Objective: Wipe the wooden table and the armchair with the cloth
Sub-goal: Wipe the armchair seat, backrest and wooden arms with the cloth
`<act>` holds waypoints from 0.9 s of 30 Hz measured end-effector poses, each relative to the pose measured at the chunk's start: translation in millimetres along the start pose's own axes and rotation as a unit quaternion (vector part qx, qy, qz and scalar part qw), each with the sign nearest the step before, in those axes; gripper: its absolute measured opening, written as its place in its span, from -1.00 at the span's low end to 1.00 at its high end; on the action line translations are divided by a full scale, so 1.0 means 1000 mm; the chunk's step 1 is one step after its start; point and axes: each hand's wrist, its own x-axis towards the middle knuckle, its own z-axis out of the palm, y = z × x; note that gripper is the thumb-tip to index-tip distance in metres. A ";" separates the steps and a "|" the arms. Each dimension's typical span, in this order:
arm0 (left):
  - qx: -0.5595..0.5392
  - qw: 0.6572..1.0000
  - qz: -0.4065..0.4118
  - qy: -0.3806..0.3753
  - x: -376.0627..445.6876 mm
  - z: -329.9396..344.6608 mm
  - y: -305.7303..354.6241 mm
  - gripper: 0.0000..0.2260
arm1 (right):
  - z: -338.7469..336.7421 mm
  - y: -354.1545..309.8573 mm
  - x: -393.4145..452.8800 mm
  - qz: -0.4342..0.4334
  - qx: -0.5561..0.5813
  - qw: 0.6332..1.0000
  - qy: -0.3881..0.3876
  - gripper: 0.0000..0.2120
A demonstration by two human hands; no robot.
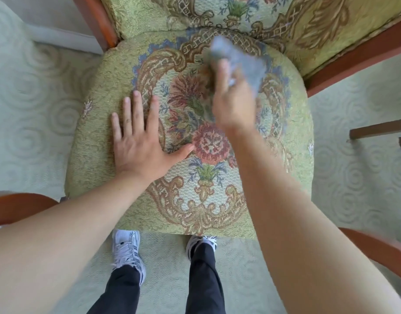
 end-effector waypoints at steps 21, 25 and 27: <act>0.015 0.998 -0.024 -0.048 0.000 -0.015 0.012 0.12 | -0.070 0.025 -0.101 0.394 0.311 0.859 -0.102 -0.80; -0.006 1.000 0.000 -0.023 0.017 -0.038 0.028 0.02 | -0.095 0.017 -0.062 0.455 0.405 0.793 0.011 -0.63; -0.014 1.000 0.017 -0.003 0.038 -0.061 0.040 0.00 | -0.110 0.006 -0.041 0.441 0.418 0.794 0.034 -0.68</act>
